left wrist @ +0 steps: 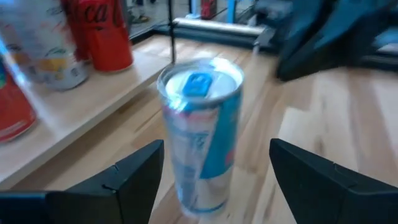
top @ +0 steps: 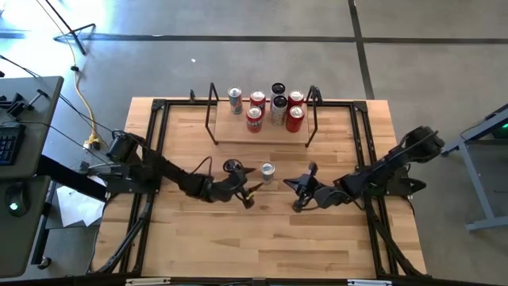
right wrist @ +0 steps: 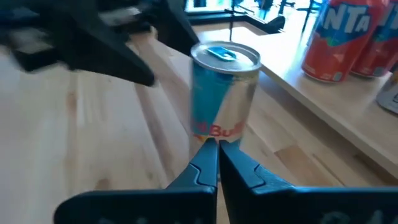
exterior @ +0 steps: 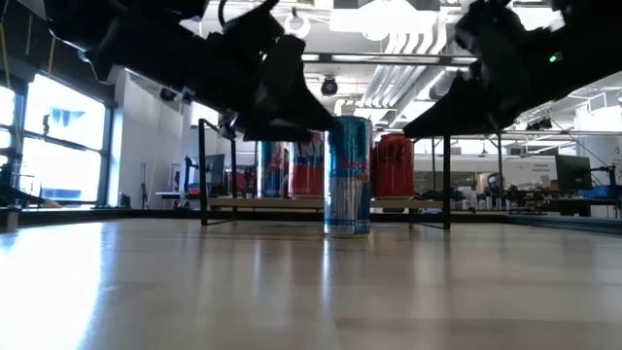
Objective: Place canned beverage on shelf
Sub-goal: Put the blue soda can on the shelf aligned with the other blue soda can
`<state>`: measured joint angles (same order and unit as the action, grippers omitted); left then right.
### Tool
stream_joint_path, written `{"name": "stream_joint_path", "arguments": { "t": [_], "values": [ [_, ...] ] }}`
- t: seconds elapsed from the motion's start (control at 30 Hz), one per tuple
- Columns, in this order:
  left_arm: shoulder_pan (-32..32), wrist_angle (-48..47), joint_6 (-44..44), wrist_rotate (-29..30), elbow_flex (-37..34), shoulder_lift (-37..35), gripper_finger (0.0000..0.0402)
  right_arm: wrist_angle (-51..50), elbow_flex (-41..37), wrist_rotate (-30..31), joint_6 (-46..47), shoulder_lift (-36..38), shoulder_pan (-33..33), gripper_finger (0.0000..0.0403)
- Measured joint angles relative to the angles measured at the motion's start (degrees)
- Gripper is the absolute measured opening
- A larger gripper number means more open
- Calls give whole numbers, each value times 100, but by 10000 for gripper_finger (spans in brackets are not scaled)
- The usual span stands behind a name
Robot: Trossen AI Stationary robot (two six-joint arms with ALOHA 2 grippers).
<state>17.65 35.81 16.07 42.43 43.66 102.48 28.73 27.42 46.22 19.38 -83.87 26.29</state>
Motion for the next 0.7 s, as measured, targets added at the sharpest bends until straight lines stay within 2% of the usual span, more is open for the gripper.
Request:
{"name": "stream_joint_path", "arguments": {
  "t": [0.2, 0.4, 0.7],
  "values": [
    [-160, 336, -121, -274, 0, 0, 283, 527, 0, -334, -6, -509, -483, 0],
    [-265, 425, -136, -338, 0, 0, 283, 1251, 99, -325, -16, -1247, -874, 0],
    [-383, 494, -230, -409, 0, 0, 282, 1245, 872, -561, -78, -1978, -1066, 0]
  ]
}}
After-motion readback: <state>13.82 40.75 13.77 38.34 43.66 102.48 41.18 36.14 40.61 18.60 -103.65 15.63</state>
